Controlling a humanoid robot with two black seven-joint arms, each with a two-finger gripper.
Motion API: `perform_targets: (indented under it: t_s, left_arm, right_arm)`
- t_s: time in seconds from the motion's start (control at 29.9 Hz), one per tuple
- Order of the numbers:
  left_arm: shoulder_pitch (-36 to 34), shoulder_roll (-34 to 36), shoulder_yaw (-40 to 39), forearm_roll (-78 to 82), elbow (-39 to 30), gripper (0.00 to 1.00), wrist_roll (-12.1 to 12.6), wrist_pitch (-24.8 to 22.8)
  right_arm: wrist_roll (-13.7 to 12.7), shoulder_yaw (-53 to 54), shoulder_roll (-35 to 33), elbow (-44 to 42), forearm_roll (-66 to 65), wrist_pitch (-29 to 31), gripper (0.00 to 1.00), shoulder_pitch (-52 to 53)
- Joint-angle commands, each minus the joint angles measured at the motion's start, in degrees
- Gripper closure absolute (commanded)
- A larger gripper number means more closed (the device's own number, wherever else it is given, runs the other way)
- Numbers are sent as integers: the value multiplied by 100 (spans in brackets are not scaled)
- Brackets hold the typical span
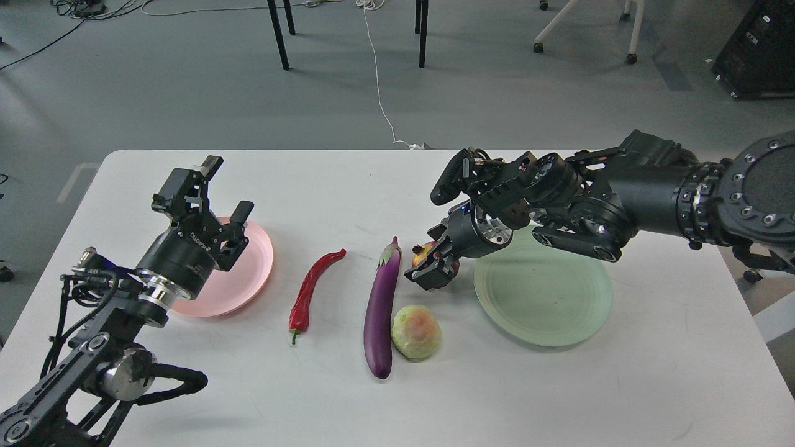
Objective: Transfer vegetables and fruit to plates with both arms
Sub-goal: 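Grasp the red apple with the right gripper and lift it, then carry the apple onto the green plate and release it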
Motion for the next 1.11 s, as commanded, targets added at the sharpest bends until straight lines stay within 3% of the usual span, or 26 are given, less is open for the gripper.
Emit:
perform_targets:
  t_s: [0.0,0.17,0.37,0.67,1.07]
  left_arm:
    - [8,4,7,0,-1,2,5,-14]
    - [8,39,-19,0,-1,2,5,-14]
    - [8,48,-28,0,-1,2,5,-23]
    - [8,57,-19,0,-1,2,5,-23]
    - [-1,57,7,-9,-1,2,14,-32]
  right_arm:
    - [1,-49,22,-87,0,-3,5,-89]
    - [1,-67,83,-122,0,-12,11,-168]
    - [1,-76,57,-114,9,-29,52,-168]
    - [1,196,-285,53,149,-3,56,218]
    - [1,136,-2210,818,-158,41,55,685]
